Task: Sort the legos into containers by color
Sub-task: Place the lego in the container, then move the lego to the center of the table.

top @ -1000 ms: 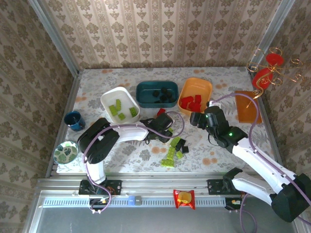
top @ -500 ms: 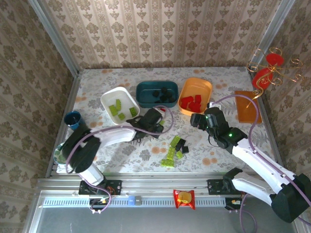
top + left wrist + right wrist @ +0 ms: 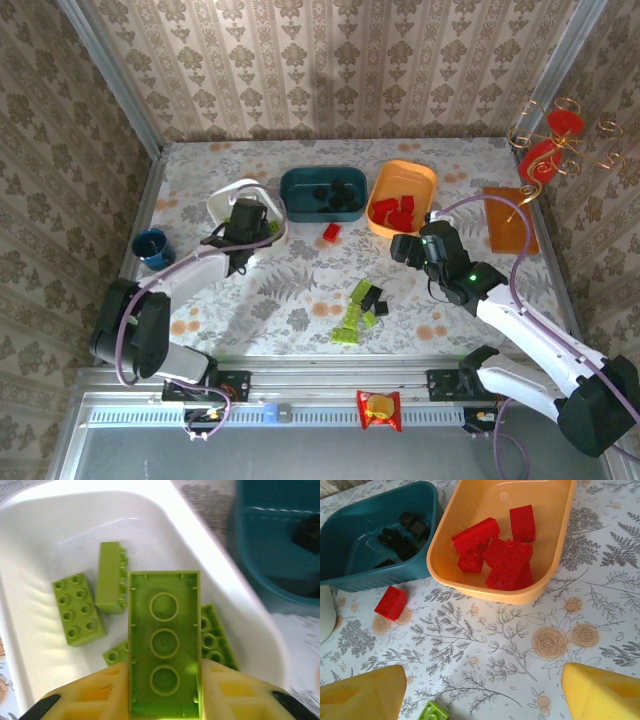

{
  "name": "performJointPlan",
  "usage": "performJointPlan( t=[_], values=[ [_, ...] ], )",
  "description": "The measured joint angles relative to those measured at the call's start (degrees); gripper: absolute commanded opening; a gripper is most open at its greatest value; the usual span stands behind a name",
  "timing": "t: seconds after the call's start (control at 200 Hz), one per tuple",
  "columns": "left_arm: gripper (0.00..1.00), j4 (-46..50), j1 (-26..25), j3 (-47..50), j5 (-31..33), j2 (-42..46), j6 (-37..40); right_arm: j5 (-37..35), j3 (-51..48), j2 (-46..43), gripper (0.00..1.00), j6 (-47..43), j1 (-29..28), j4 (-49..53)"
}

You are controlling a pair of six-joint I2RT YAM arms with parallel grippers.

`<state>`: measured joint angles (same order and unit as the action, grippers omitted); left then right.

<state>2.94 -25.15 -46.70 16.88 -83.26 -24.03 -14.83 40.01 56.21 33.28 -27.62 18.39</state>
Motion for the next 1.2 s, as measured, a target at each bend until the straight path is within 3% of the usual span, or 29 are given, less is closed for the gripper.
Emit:
performJointPlan(
  t=[0.155,0.315,0.46,0.69,0.775,1.045,1.2],
  values=[
    [0.66,0.00,4.37,-2.91,-1.31,-3.76,-1.64,2.19,-0.13,-0.59,0.85,0.17,-0.02,0.66],
    [0.75,-0.44,4.52,-3.56,-4.17,-2.82,-2.19,5.16,-1.60,-1.90,0.85,0.52,-1.77,2.49],
    [0.79,-0.15,0.94,-3.54,-7.10,1.03,-2.36,5.92,-2.29,-1.90,0.84,1.49,-5.97,4.90],
    [0.80,1.86,-17.44,-2.64,-13.31,6.03,-0.63,6.08,-5.60,-3.08,0.84,3.34,-7.21,6.93],
    [0.80,3.13,-21.99,-0.50,-16.50,5.95,-0.39,6.29,-6.12,-3.23,0.83,4.13,-7.52,7.63],
    [0.76,3.96,-29.03,2.43,-23.65,-1.68,0.37,6.32,-8.28,-4.15,0.80,5.81,-8.72,8.09],
    [0.76,3.89,-29.90,-0.07,-24.63,-8.22,1.46,6.29,-8.70,-5.18,0.80,6.23,-9.05,9.11]
  ],
)
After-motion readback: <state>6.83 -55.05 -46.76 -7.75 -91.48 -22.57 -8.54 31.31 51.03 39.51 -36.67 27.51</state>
